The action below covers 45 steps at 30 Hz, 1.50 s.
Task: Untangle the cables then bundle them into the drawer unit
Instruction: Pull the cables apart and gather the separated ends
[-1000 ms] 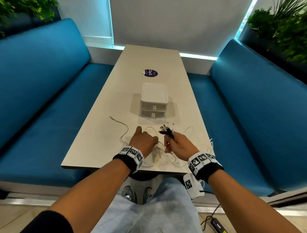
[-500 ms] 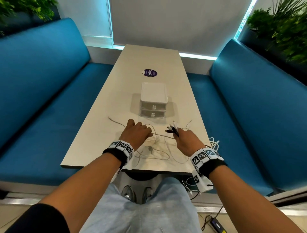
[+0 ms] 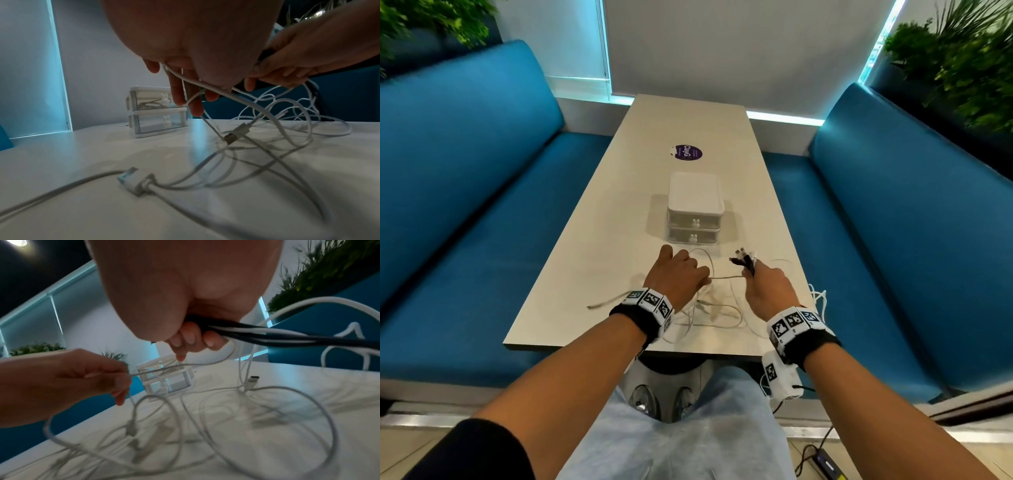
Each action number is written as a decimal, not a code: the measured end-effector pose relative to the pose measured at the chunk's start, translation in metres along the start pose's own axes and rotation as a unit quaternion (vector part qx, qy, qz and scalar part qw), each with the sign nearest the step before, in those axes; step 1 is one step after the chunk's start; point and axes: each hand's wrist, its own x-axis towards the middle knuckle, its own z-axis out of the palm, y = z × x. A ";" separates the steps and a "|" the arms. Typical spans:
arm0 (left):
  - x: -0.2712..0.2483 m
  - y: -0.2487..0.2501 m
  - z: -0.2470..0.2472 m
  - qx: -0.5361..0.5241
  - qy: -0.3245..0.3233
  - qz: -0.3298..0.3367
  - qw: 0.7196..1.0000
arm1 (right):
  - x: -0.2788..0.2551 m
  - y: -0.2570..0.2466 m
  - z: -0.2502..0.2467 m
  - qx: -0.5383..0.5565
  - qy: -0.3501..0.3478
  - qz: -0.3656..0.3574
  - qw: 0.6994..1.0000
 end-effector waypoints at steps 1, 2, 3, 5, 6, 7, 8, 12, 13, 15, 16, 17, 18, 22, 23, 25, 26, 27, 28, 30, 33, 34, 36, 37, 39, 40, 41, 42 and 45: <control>0.001 0.004 -0.002 0.002 0.006 0.002 1.000 | -0.002 -0.005 0.002 0.025 -0.006 -0.027 0.999; 0.002 0.007 -0.004 0.003 0.013 0.003 1.000 | -0.004 -0.009 0.006 0.045 -0.014 -0.056 0.997; 0.003 0.011 -0.005 0.006 0.020 0.003 1.000 | -0.005 -0.012 0.008 0.057 -0.024 -0.079 0.995; 0.003 0.015 -0.006 0.009 0.028 0.005 1.000 | -0.007 -0.014 0.012 0.073 -0.039 -0.101 0.991; 0.003 0.016 -0.006 0.009 0.029 0.006 1.000 | -0.006 -0.014 0.014 0.076 -0.045 -0.101 0.991; 0.002 0.016 -0.005 0.009 0.030 0.008 0.999 | -0.005 -0.014 0.013 0.072 -0.057 -0.095 0.991; 0.001 0.015 -0.004 0.010 0.028 0.009 1.000 | -0.004 -0.013 0.014 0.062 -0.070 -0.093 0.991; -0.003 0.009 0.000 0.003 0.016 0.000 1.000 | -0.003 -0.012 0.008 -0.013 -0.096 -0.083 0.992; -0.002 0.007 0.001 0.000 0.015 -0.003 1.000 | -0.003 -0.013 0.006 -0.030 -0.091 -0.080 0.992; 0.000 0.005 0.002 -0.003 0.006 -0.011 1.000 | -0.001 -0.011 0.005 -0.054 -0.081 -0.078 0.992; 0.002 0.005 0.002 -0.005 0.000 -0.018 1.000 | 0.000 -0.011 0.005 -0.058 -0.076 -0.075 0.993; 0.005 0.005 0.002 -0.009 -0.004 -0.025 1.000 | 0.000 -0.010 0.003 -0.056 -0.075 -0.066 0.993; 0.008 0.004 0.003 -0.013 -0.010 -0.031 0.999 | 0.003 -0.009 0.002 -0.051 -0.074 -0.060 0.994; 0.014 -0.001 0.008 -0.030 -0.042 -0.054 0.997 | 0.008 -0.002 -0.004 -0.035 -0.071 -0.028 0.996; 0.015 -0.002 0.009 -0.034 -0.047 -0.055 0.997 | 0.008 -0.001 -0.005 -0.036 -0.070 -0.024 0.997; 0.016 -0.008 0.012 -0.042 -0.053 -0.059 0.996 | 0.010 0.003 -0.005 -0.036 -0.066 -0.013 0.997; 0.015 -0.014 0.015 -0.045 -0.058 -0.066 0.995 | 0.013 0.008 -0.006 -0.034 -0.062 -0.004 0.997; 0.012 -0.023 0.019 -0.046 -0.064 -0.076 0.994 | 0.015 0.014 -0.007 -0.032 -0.057 0.012 0.998; 0.008 -0.034 0.023 -0.046 -0.067 -0.087 0.993 | 0.017 0.022 -0.008 -0.028 -0.051 0.028 0.998; -0.002 -0.053 0.032 -0.038 -0.070 -0.101 0.992 | 0.019 0.039 -0.009 -0.020 -0.050 0.057 0.997; -0.011 -0.060 0.040 -0.034 -0.076 -0.093 0.992 | 0.015 0.048 -0.001 -0.018 -0.064 0.063 0.996; -0.013 -0.059 0.043 -0.048 -0.079 -0.097 0.991 | 0.014 0.047 0.003 -0.016 -0.063 0.062 0.996; -0.017 -0.059 0.051 -0.073 -0.080 -0.112 0.988 | 0.013 0.046 0.005 -0.021 -0.055 0.069 0.996; -0.018 -0.062 0.054 -0.081 -0.081 -0.124 0.986 | 0.012 0.047 0.003 -0.032 -0.050 0.079 0.995; -0.020 -0.068 0.053 -0.085 -0.084 -0.151 0.981 | 0.010 0.053 -0.002 -0.053 -0.041 0.104 0.992; -0.020 -0.070 0.051 -0.076 -0.086 -0.156 0.981 | 0.009 0.056 -0.003 -0.060 -0.039 0.113 0.991; -0.020 -0.069 0.048 -0.069 -0.082 -0.154 0.982 | 0.008 0.058 -0.002 -0.064 -0.037 0.117 0.990; -0.019 -0.067 0.044 -0.065 -0.067 -0.148 0.985 | 0.008 0.058 -0.002 -0.065 -0.034 0.116 0.991; -0.013 -0.048 0.029 -0.076 -0.021 -0.139 0.987 | 0.008 0.053 0.005 -0.059 -0.016 0.095 0.994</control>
